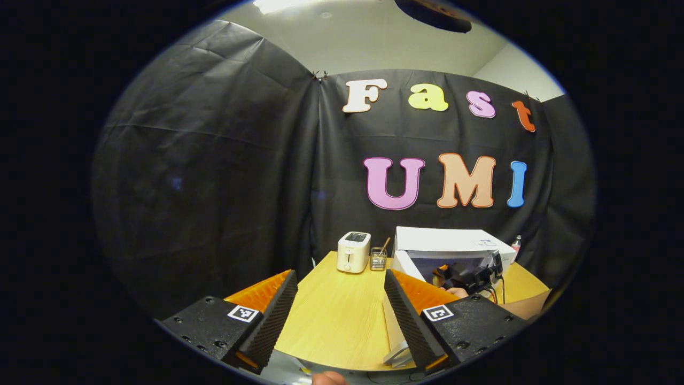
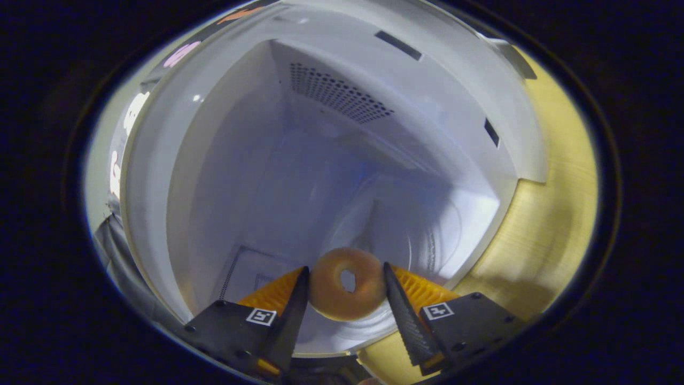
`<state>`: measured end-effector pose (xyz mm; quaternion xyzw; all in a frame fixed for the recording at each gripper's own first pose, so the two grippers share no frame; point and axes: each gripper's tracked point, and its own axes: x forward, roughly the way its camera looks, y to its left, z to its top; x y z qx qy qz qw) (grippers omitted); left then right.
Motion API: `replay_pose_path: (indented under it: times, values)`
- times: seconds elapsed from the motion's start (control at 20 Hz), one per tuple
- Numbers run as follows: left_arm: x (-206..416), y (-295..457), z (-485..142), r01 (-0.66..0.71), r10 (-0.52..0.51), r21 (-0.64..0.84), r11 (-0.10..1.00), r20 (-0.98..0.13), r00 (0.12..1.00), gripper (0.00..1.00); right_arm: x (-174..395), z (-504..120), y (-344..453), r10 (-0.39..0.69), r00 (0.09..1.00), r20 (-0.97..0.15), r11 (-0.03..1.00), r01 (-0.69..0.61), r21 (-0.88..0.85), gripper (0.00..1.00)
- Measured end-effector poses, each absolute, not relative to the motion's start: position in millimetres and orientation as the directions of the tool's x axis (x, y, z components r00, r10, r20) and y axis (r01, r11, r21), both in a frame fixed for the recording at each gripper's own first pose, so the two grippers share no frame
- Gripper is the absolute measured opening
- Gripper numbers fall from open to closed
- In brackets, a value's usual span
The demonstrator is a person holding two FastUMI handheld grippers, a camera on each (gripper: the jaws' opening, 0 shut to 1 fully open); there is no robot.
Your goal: Open the microwave oven with the left hand, put the food in, and close the microwave oven.
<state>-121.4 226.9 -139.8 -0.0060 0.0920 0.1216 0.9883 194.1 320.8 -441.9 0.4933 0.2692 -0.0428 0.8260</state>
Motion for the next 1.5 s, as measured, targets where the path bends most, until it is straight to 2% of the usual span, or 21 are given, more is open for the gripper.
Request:
replay_pose_path:
  times: [0.1, 0.15, 0.35, 0.4, 0.45, 0.9, 1.0, 1.05, 1.1, 1.15, 1.25, 1.3, 1.35, 1.4, 1.45, 1.5]
  values:
    - [-123, 226, -142, -0.243, 0.241, 0.011, 0.970, -0.190, 0.952, 0.96, 197, -440, 322, 0.184, 0.856, -0.484, 0.568, 0.309, 0.763, 0.82]
    - [-123, 225, -142, -0.243, 0.240, 0.010, 0.970, -0.191, 0.952, 0.96, 195, -440, 317, 0.174, 0.860, -0.479, 0.600, 0.294, 0.744, 0.96]
    - [-122, 223, -142, -0.241, 0.238, 0.007, 0.971, -0.189, 0.953, 0.94, 192, -433, 310, 0.172, 0.865, -0.471, 0.630, 0.271, 0.728, 0.97]
    - [-123, 223, -144, -0.239, 0.236, 0.006, 0.971, -0.190, 0.953, 0.96, 190, -432, 308, 0.174, 0.867, -0.467, 0.648, 0.256, 0.717, 0.87]
    - [-123, 221, -146, -0.236, 0.232, 0.003, 0.972, -0.194, 0.953, 0.94, 185, -430, 306, 0.181, 0.868, -0.462, 0.670, 0.235, 0.704, 0.87]
    - [-120, 219, -174, -0.209, 0.204, 0.002, 0.978, -0.228, 0.952, 0.96, 92, -377, 283, 0.356, 0.846, -0.397, 0.823, -0.083, 0.562, 0.87]
    - [-123, 220, -183, -0.210, 0.206, 0.008, 0.978, -0.241, 0.948, 0.96, 81, -346, 256, 0.349, 0.866, -0.358, 0.853, -0.135, 0.504, 0.87]
    - [-124, 220, -190, -0.213, 0.208, 0.009, 0.977, -0.256, 0.944, 0.94, 78, -332, 239, 0.336, 0.878, -0.340, 0.871, -0.153, 0.468, 0.97]
    - [-127, 219, -199, -0.208, 0.202, 0.009, 0.978, -0.276, 0.940, 0.92, 75, -316, 222, 0.323, 0.890, -0.322, 0.884, -0.163, 0.437, 0.87]
    - [-129, 218, -211, -0.209, 0.202, 0.010, 0.978, -0.304, 0.931, 0.95, 73, -299, 205, 0.309, 0.902, -0.302, 0.895, -0.168, 0.413, 0.97]
    - [-134, 219, -234, -0.219, 0.209, 0.011, 0.976, -0.350, 0.913, 0.90, 66, -263, 173, 0.272, 0.928, -0.255, 0.913, -0.165, 0.372, 0.97]
    - [-134, 220, -245, -0.229, 0.218, 0.016, 0.973, -0.369, 0.903, 0.92, 64, -243, 158, 0.257, 0.940, -0.225, 0.923, -0.170, 0.344, 0.97]
    - [-135, 220, -259, -0.230, 0.224, 0.030, 0.973, -0.387, 0.895, 0.92, 60, -228, 145, 0.243, 0.949, -0.201, 0.934, -0.174, 0.311, 0.87]
    - [-136, 215, -272, -0.217, 0.211, 0.035, 0.976, -0.421, 0.882, 0.86, 57, -216, 133, 0.229, 0.955, -0.188, 0.947, -0.174, 0.270, 0.97]
    - [-141, 208, -287, -0.192, 0.187, 0.034, 0.981, -0.450, 0.873, 0.82, 52, -201, 121, 0.218, 0.961, -0.170, 0.957, -0.176, 0.231, 0.87]
    - [-139, 200, -297, -0.166, 0.159, 0.027, 0.986, -0.478, 0.864, 0.75, 48, -186, 110, 0.207, 0.967, -0.149, 0.964, -0.175, 0.201, 0.87]
